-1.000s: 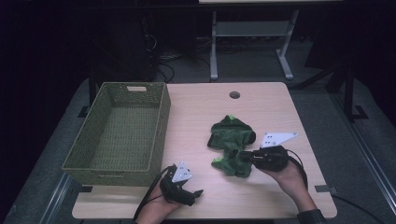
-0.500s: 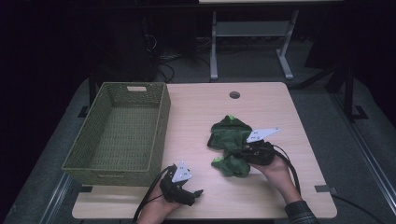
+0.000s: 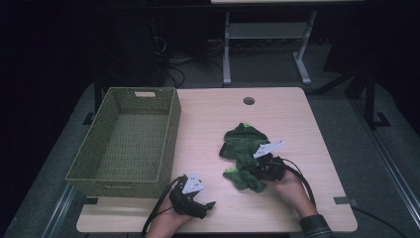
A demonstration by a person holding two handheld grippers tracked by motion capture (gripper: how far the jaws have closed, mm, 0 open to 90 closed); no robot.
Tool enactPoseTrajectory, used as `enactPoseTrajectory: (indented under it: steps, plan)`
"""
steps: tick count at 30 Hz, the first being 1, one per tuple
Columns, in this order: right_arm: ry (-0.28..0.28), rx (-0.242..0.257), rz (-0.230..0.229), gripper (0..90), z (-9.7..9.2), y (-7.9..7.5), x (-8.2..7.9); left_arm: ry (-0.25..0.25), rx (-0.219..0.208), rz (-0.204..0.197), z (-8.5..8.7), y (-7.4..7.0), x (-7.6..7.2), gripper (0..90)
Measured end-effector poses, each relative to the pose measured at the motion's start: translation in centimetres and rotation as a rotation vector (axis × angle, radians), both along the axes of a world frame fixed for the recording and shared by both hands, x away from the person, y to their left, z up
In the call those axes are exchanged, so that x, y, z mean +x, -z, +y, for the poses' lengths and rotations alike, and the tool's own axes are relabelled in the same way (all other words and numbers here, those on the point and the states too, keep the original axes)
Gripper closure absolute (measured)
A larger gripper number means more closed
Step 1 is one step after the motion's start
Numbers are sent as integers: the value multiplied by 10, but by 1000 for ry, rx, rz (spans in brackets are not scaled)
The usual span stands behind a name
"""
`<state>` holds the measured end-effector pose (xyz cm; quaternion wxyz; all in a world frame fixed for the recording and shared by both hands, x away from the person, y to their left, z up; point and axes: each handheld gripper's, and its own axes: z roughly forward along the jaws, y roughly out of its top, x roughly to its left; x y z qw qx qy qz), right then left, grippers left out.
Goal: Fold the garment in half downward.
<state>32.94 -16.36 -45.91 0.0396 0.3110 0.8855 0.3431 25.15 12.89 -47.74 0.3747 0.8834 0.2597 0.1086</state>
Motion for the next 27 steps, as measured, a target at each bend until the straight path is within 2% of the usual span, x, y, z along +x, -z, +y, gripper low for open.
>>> enactPoseTrajectory:
  steps: [4, 9, 15, 18, 20, 22, 23, 27]
  plan:
    - [3, -31, -37, 900, 4, 0, -4, -2, -1, 0, 0, 0, 0, 126]
    - [13, 30, -23, 888, -3, -3, -2, -9, 10, 6, -2, -1, 0, 126]
    - [29, 63, -67, 784, -9, -14, -5, -23, 30, 18, -6, -3, 2, 127]
    - [41, 100, -70, 714, -15, -20, -6, -25, 39, 26, -9, -5, 2, 136]
    - [51, 117, -70, 652, -20, -23, -6, -10, 48, 28, -13, -6, 2, 140]
    - [58, 138, -69, 637, -25, -26, -7, 5, 42, 29, -17, -9, 2, 154]
    - [65, 149, -83, 627, -28, -28, -7, 8, 38, 28, -18, -11, 3, 167]
    - [78, 129, -93, 549, -32, -33, -6, 26, 61, -6, -25, -21, 8, 201]
